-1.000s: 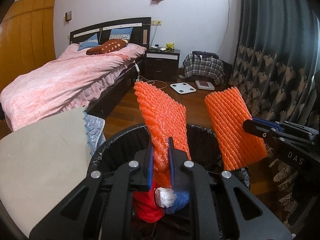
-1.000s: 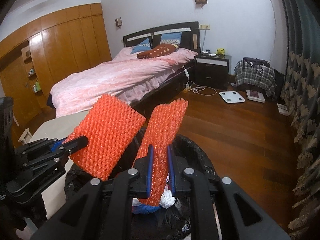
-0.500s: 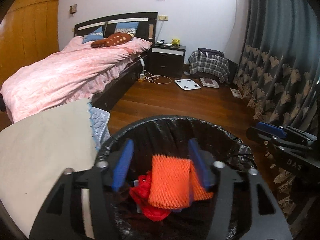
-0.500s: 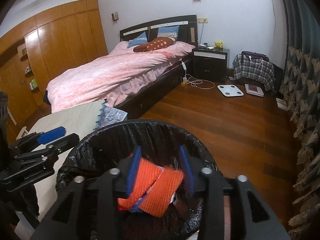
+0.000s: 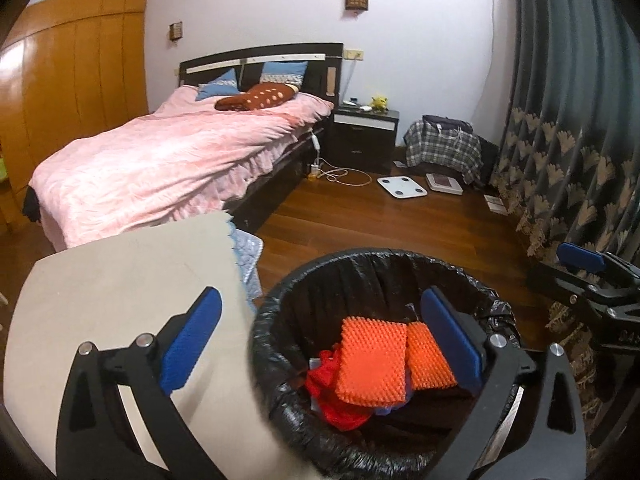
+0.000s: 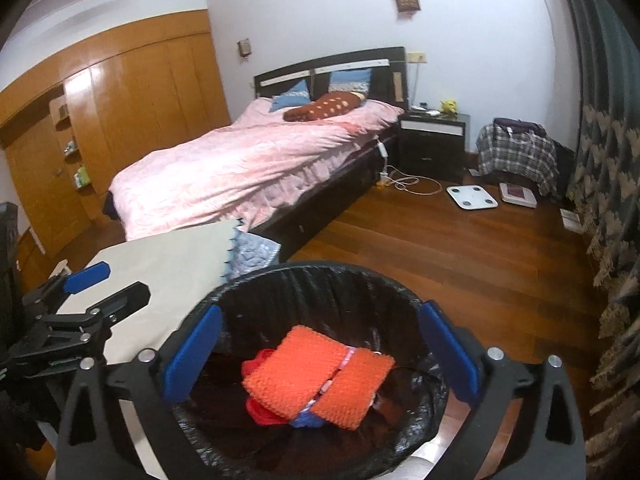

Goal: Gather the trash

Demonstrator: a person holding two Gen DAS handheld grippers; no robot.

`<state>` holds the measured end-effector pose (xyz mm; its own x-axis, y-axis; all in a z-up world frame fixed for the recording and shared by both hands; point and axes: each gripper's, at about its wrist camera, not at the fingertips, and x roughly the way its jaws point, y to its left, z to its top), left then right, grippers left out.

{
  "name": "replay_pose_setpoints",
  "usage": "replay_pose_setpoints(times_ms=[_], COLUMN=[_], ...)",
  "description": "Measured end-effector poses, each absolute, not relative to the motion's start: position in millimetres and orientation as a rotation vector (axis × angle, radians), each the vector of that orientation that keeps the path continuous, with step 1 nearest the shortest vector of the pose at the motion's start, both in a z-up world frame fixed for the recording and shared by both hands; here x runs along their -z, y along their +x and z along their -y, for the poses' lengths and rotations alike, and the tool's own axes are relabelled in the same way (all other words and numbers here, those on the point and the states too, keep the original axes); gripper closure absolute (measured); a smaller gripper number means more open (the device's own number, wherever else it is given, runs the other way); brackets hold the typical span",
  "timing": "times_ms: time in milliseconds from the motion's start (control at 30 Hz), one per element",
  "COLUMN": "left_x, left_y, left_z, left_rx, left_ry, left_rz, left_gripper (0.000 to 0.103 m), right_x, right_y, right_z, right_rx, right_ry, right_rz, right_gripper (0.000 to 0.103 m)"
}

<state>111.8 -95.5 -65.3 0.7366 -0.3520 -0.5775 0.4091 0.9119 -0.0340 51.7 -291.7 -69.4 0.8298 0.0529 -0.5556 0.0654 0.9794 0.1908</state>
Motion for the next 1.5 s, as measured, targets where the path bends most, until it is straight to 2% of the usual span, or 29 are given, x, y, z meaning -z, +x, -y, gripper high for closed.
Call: replay_pose_setpoints(times_ms=[567,1500], left_x=[32,26], left_y=[74,70], left_z=[56,52], left_rx=[0.352,0.341], left_ry=[0.083,0.068], left_rz=[-0.552,-0.539], left_gripper=[0.006,0.006], right_x=[45,42], right_y=[37,37], right_z=[253,246], right_rx=[-0.062,-0.067], right_ry=[0.164,0.147], right_rz=[-0.581,-0.572], right_gripper=[0.006,0.006])
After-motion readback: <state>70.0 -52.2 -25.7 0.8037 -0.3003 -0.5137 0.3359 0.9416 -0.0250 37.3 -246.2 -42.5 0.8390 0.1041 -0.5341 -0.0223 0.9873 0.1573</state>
